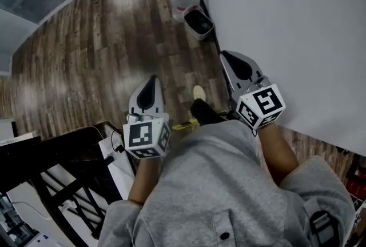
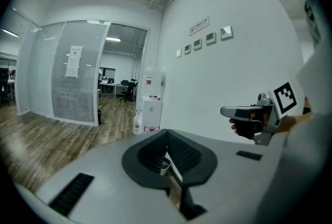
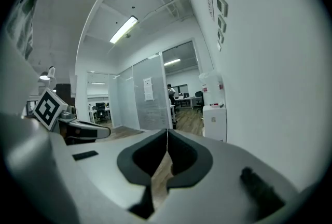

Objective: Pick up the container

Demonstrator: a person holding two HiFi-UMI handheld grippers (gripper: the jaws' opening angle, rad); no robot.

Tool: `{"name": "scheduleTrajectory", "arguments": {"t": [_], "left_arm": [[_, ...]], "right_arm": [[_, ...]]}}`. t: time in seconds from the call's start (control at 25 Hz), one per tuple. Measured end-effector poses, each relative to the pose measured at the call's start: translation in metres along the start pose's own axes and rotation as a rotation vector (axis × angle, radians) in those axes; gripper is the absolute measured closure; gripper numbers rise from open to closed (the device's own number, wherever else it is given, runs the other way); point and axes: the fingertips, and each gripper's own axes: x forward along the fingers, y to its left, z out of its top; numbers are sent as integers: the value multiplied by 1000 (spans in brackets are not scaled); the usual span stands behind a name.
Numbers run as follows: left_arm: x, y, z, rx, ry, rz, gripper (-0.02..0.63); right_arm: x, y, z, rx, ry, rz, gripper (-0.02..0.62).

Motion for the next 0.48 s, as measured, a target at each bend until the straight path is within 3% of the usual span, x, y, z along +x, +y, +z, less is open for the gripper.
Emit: {"name": "scheduleTrajectory", "arguments": {"t": [0.48], "left_arm": [[123,12,58,32,11,38,592]], "right_arm": [[97,-94,35,57,-17,31,569]]}}
